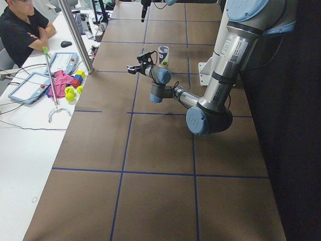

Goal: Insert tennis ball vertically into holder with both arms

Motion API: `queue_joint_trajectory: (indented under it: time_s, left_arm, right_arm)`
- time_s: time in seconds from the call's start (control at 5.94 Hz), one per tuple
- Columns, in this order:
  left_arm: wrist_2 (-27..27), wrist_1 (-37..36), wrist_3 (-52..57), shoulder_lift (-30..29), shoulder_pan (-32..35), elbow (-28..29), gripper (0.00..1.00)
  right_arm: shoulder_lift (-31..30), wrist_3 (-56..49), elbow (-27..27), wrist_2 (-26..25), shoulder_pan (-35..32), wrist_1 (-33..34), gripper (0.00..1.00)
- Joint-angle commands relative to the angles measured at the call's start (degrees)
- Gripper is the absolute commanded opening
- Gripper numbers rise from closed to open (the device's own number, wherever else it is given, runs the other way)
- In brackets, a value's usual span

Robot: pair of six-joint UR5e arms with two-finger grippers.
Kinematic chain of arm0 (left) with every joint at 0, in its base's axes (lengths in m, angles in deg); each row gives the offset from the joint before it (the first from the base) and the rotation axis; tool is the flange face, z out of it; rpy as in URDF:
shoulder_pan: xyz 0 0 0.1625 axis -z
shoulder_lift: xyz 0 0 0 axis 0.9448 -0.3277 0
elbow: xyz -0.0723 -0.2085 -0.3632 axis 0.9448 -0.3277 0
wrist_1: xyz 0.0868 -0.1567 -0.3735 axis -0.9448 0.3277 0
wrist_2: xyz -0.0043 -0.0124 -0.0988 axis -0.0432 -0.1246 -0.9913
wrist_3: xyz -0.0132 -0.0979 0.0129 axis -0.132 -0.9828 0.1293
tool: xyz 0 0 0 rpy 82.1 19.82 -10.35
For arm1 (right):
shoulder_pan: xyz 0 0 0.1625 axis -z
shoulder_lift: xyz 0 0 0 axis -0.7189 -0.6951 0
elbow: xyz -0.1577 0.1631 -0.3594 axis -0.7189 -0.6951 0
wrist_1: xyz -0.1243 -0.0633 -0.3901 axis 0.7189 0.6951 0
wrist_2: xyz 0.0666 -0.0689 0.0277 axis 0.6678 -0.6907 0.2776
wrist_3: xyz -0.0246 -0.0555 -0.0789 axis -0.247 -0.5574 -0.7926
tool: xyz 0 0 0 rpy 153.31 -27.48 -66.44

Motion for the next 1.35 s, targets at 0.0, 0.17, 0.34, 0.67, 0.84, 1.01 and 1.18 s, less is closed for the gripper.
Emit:
queue_joint_trajectory:
  time_s: [0.0,0.17,0.34,0.67,0.84,1.01,1.18]
  left_arm:
    - [-5.10,-17.78,-4.60,1.02,8.26,0.03,1.00]
    - [-11.85,-25.02,-4.55,2.07,15.36,0.29,1.00]
    - [-22.88,-38.41,-4.29,3.47,22.83,0.38,1.00]
    - [-44.77,-51.60,4.69,7.76,35.94,0.82,1.00]
    - [-51.92,-60.69,13.04,8.40,42.53,0.47,1.00]
    - [-53.99,-62.87,20.17,15.89,44.33,0.12,1.00]
    - [-47.31,-60.80,19.28,18.84,44.44,-2.06,1.00]
  right_arm:
    - [-1.17,-21.54,-8.97,6.62,-8.70,0.00,0.99]
    - [-1.43,-35.06,-14.77,8.93,-14.05,-0.09,0.99]
    - [-1.44,-42.59,-20.75,13.82,-18.89,0.00,1.00]
    - [-2.84,-45.64,-26.05,14.31,-20.08,-0.17,1.00]
    - [-5.71,-50.87,-26.34,14.22,-20.43,-0.17,1.00]
    - [-6.70,-51.54,-26.34,14.31,-21.57,-0.17,1.00]
    - [-7.84,-52.15,-25.99,14.66,-22.71,-0.09,1.00]
